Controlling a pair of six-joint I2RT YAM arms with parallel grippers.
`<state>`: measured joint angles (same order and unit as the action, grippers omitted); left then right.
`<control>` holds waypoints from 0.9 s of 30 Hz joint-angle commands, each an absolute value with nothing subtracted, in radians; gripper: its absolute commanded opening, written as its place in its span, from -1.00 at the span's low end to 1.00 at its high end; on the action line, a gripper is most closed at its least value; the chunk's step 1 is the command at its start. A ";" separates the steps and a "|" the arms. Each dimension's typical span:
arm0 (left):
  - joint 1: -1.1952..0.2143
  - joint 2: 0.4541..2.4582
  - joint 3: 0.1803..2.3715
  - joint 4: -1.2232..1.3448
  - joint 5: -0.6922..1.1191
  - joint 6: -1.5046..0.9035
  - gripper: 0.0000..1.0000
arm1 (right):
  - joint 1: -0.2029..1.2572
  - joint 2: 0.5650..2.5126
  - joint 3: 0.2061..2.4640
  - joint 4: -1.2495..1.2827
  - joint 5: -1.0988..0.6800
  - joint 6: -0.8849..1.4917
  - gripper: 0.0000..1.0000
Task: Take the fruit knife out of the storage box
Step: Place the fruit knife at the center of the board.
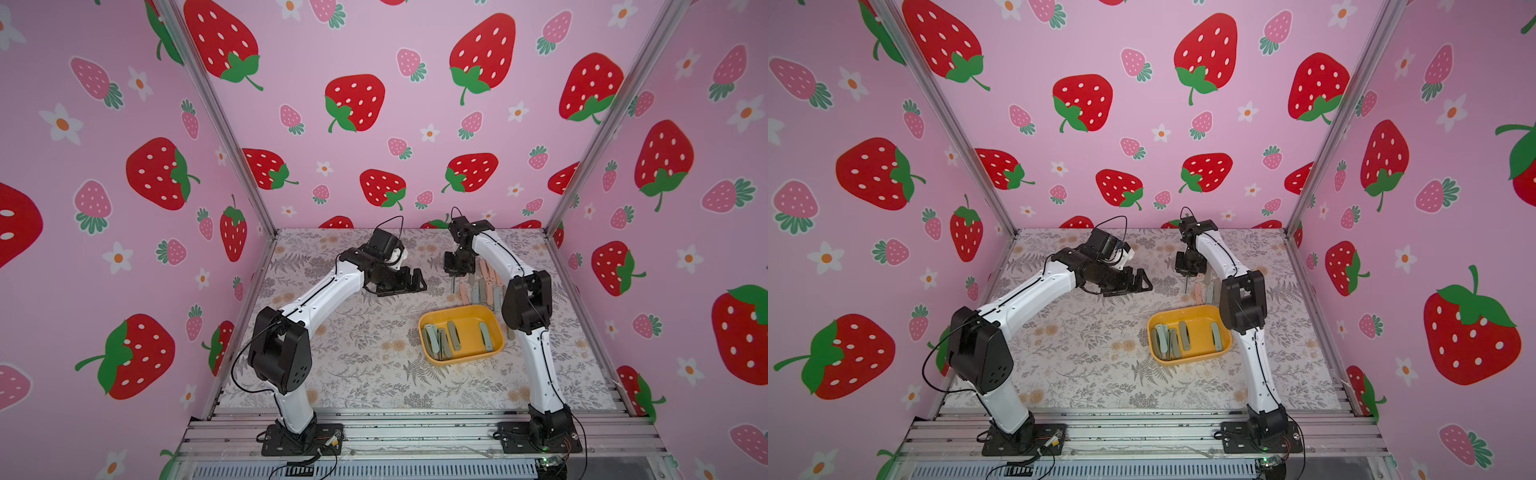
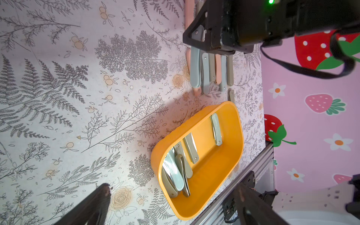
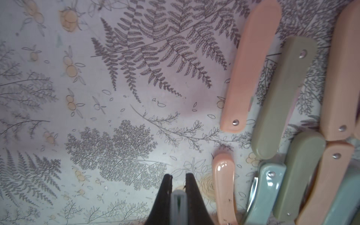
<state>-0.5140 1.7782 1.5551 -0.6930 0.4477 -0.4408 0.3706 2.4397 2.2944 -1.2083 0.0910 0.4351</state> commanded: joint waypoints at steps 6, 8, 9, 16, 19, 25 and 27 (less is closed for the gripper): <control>-0.502 1.818 1.605 -0.723 0.474 -0.422 0.99 | 0.361 2.455 2.251 -1.211 0.038 0.414 -0.81; -0.502 1.829 1.616 -0.725 0.477 -0.425 0.99 | 0.355 2.461 2.239 -1.205 0.036 0.410 -0.79; -0.503 1.835 1.621 -0.724 0.479 -0.427 0.99 | 0.353 2.465 2.233 -1.201 0.036 0.406 -0.79; -0.502 1.857 1.641 -0.723 0.488 -0.439 0.99 | 0.343 2.488 2.235 -1.188 0.066 0.382 -0.77; -0.503 1.858 1.641 -0.723 0.488 -0.444 0.99 | 0.342 2.502 2.252 -1.196 0.073 0.368 -0.71; -0.503 1.852 1.632 -0.720 0.482 -0.455 0.99 | 0.342 2.511 2.277 -1.210 0.091 0.349 -0.64; -0.505 1.847 1.630 -0.720 0.479 -0.456 0.99 | 0.342 2.514 2.290 -1.219 0.096 0.342 -0.60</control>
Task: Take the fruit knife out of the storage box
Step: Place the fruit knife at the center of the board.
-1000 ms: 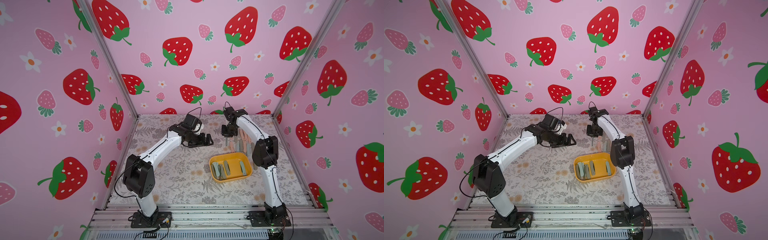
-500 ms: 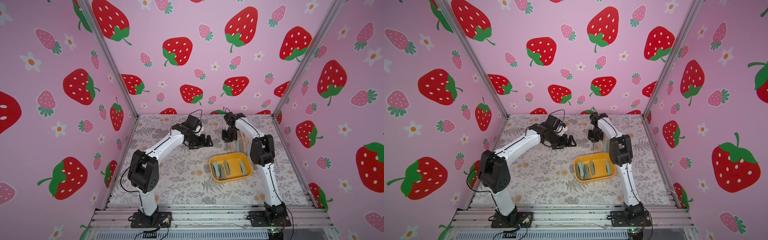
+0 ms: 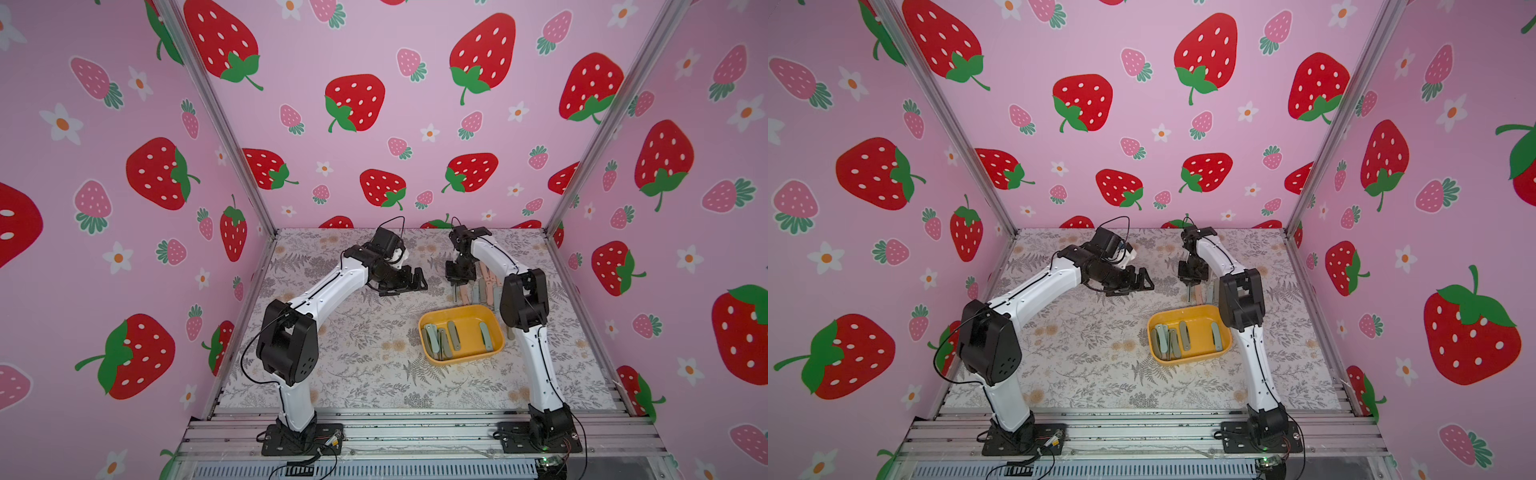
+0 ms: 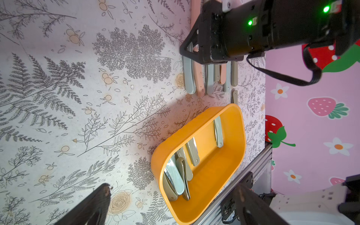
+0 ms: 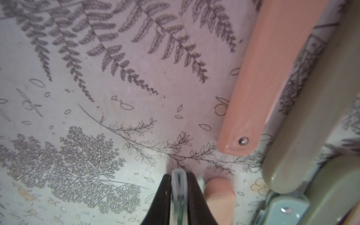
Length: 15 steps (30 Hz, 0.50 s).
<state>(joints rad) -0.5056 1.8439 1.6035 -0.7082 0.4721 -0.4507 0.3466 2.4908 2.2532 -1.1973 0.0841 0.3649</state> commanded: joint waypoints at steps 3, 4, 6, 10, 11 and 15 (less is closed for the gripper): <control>-0.505 1.839 1.626 -0.720 0.475 -0.460 0.99 | 0.341 2.502 2.292 -1.222 0.101 0.338 -0.50; -0.504 1.835 1.622 -0.720 0.474 -0.461 0.99 | 0.341 2.497 2.292 -1.223 0.102 0.337 -0.50; -0.506 1.827 1.616 -0.721 0.473 -0.462 0.99 | 0.342 2.476 2.295 -1.227 0.113 0.337 -0.50; -0.508 1.795 1.582 -0.718 0.462 -0.460 0.99 | 0.350 2.397 2.318 -1.249 0.135 0.340 -0.48; -0.508 1.786 1.570 -0.715 0.459 -0.460 0.98 | 0.354 2.376 2.319 -1.251 0.137 0.342 -0.48; -0.509 1.731 1.499 -0.688 0.453 -0.472 0.99 | 0.401 2.278 2.285 -1.281 0.176 0.348 -0.47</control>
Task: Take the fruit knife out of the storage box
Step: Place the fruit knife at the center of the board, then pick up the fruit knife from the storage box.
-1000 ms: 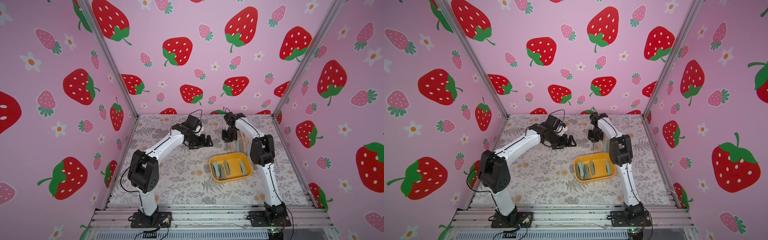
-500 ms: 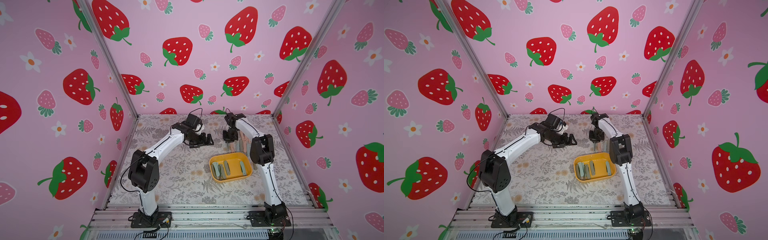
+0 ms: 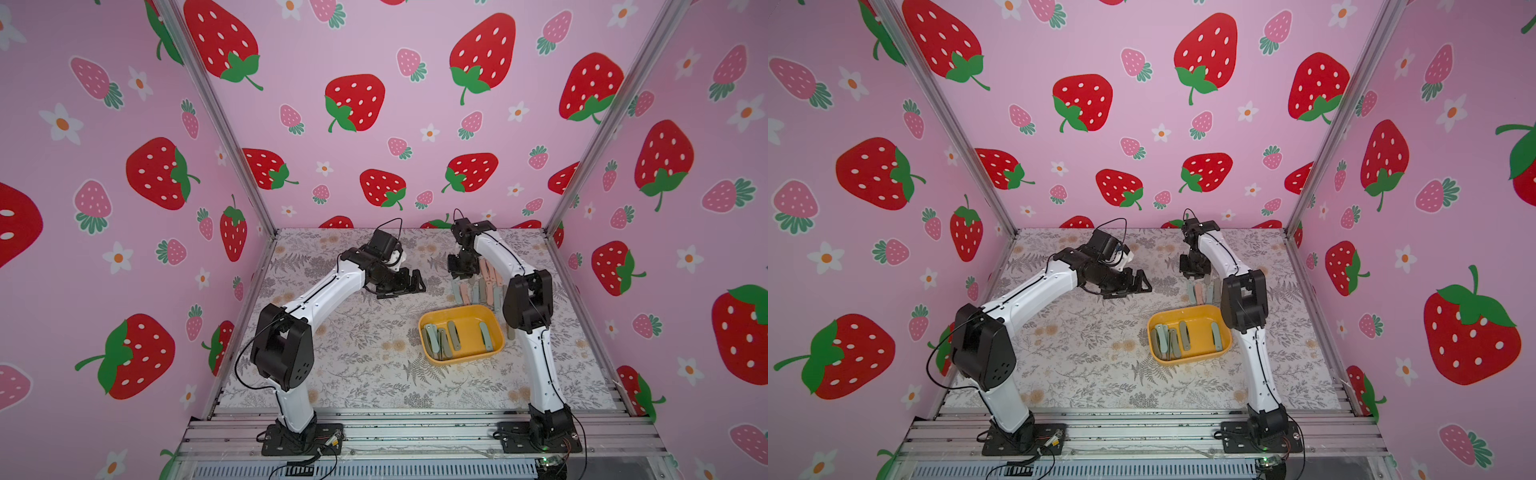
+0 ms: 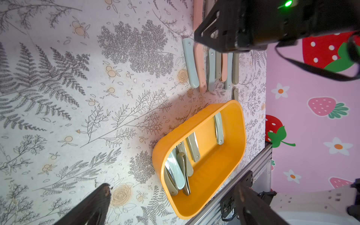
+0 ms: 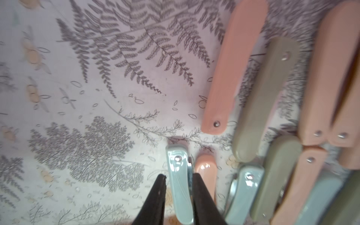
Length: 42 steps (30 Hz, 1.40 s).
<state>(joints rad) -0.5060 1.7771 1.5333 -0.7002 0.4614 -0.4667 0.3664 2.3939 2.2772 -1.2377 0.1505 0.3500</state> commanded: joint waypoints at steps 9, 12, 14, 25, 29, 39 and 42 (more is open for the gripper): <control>-0.544 1.566 1.330 -0.658 0.410 -0.492 0.99 | 0.567 1.957 1.735 -1.138 0.206 0.432 -0.47; -0.563 1.507 1.256 -0.656 0.395 -0.499 0.99 | 0.622 1.905 1.593 -1.104 0.207 0.469 -0.46; -0.573 1.467 1.208 -0.651 0.387 -0.508 0.99 | 0.652 1.885 1.515 -1.083 0.213 0.498 -0.21; -0.592 1.358 1.111 -0.649 0.370 -0.541 0.99 | 0.680 1.923 1.431 -1.044 0.262 0.542 -0.11; -0.592 1.350 1.112 -0.652 0.368 -0.546 0.99 | 0.679 1.969 1.441 -1.032 0.271 0.537 -0.11; -0.592 1.345 1.107 -0.647 0.367 -0.552 0.99 | 0.666 2.041 1.420 -1.018 0.266 0.548 -0.24; -0.592 1.353 1.114 -0.646 0.368 -0.554 0.99 | 0.661 2.037 1.399 -1.002 0.246 0.551 -0.44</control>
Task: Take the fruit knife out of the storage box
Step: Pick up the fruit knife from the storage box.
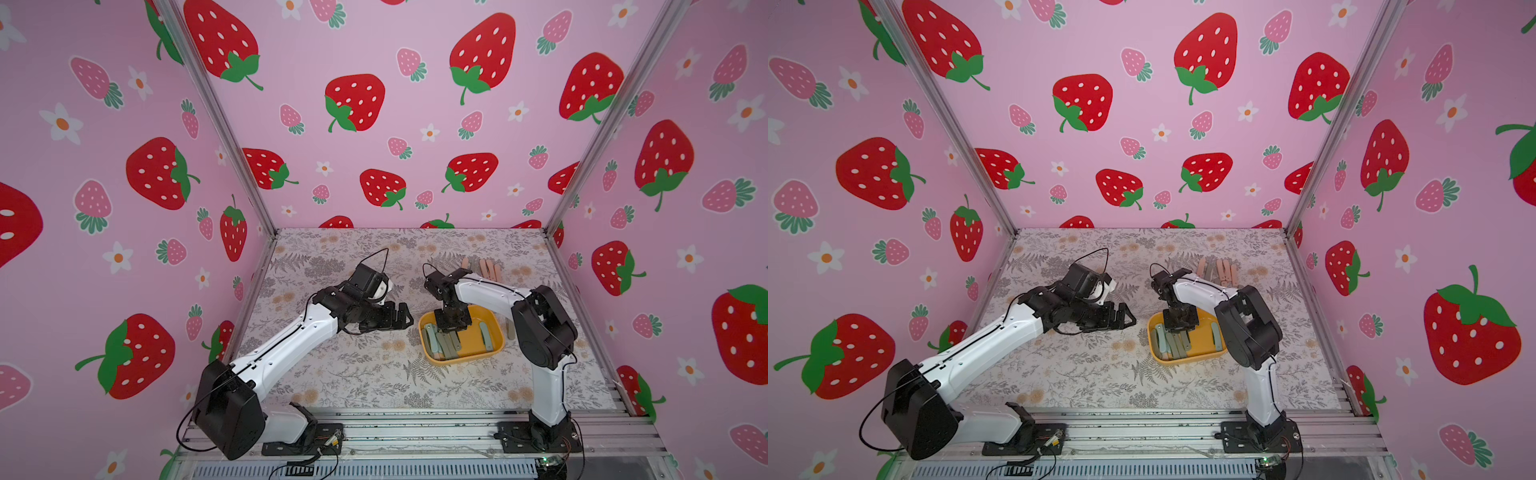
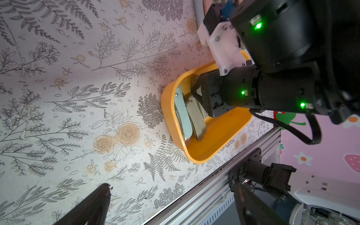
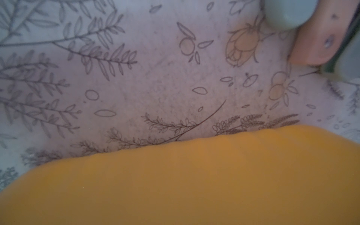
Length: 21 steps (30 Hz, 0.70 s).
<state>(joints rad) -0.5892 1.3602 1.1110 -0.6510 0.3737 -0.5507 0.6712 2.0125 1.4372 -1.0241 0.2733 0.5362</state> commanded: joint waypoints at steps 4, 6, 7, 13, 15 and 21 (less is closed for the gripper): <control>-0.593 1.367 1.126 -0.641 0.375 -0.554 0.99 | 0.650 2.020 1.390 -1.001 0.240 0.546 -0.61; -0.599 1.378 1.139 -0.642 0.377 -0.547 0.99 | 0.642 2.003 1.401 -1.014 0.244 0.543 -0.62; -0.605 1.385 1.147 -0.643 0.377 -0.540 0.99 | 0.638 1.993 1.411 -1.023 0.246 0.540 -0.62; -0.666 1.413 1.138 -0.525 0.423 -0.521 0.99 | 0.614 1.935 1.508 -1.100 0.243 0.523 -0.62; -0.677 1.437 1.130 -0.463 0.465 -0.539 1.00 | 0.605 1.922 1.540 -1.125 0.234 0.519 -0.62; -0.720 1.516 1.123 -0.240 0.555 -0.580 0.97 | 0.582 1.882 1.627 -1.206 0.203 0.514 -0.62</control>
<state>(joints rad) -0.7055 1.4914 1.1149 -0.3939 0.4816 -0.5583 0.5922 1.9263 1.5829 -1.1343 0.2321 0.5266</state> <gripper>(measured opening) 0.985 0.254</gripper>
